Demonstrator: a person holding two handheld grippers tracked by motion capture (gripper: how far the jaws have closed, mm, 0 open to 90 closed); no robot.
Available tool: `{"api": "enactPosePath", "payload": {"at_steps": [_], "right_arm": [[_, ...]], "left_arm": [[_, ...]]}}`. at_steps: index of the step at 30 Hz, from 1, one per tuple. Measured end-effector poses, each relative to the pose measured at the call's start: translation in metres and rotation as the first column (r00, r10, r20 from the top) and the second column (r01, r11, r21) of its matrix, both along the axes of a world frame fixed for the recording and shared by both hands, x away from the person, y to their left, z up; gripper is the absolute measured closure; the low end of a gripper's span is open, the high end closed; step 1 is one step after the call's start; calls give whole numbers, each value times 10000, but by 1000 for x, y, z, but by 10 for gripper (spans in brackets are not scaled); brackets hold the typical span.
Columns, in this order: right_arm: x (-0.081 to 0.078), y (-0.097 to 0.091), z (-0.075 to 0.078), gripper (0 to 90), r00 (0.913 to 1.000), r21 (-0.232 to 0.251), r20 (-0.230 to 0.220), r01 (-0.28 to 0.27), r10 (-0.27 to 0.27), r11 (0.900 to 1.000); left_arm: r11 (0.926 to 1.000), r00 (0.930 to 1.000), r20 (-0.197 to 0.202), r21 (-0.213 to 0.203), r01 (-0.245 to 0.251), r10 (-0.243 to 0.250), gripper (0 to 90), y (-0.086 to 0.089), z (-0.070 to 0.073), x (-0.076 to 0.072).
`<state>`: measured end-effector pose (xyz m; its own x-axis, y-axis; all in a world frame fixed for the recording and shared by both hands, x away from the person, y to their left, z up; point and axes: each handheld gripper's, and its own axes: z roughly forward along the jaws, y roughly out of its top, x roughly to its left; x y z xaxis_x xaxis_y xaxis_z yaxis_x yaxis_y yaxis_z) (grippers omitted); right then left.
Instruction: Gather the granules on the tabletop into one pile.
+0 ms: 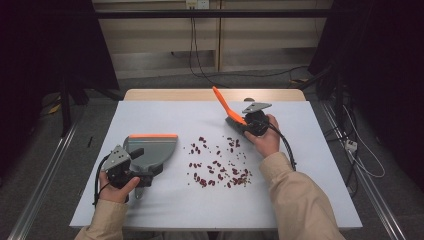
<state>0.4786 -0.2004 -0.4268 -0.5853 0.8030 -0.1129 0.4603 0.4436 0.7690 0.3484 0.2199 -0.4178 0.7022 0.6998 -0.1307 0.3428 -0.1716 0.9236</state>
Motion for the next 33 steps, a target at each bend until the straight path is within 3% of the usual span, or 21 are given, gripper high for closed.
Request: {"api": "enactPosePath", "payload": {"at_steps": [5, 10, 18, 22, 33], "right_arm": [[-5, 8, 0, 714, 9960, -455, -150, -888, 882, 9950], [-14, 10, 3, 713, 9862, -567, -353, -1633, 1615, 9849], [-31, 11, 6, 713, 9544, -742, -502, -2972, 2941, 9519], [-39, 11, 7, 712, 9401, -864, -570, -3401, 3362, 9364], [-58, 12, 9, 712, 9162, -906, -684, -3998, 3948, 9121]], "left_arm": [[9999, 10000, -7, 40, -95, 95, 57, 3, -1, 0], [9999, 9999, 10, 2, -132, 132, 58, 3, -1, 1], [9999, 9999, -16, 6, -125, 125, 58, 2, -2, 2], [9999, 9999, -3, -21, -136, 136, 58, 2, -1, 2], [9998, 9998, 4, -18, -181, 181, 58, 2, -1, 1]]}}
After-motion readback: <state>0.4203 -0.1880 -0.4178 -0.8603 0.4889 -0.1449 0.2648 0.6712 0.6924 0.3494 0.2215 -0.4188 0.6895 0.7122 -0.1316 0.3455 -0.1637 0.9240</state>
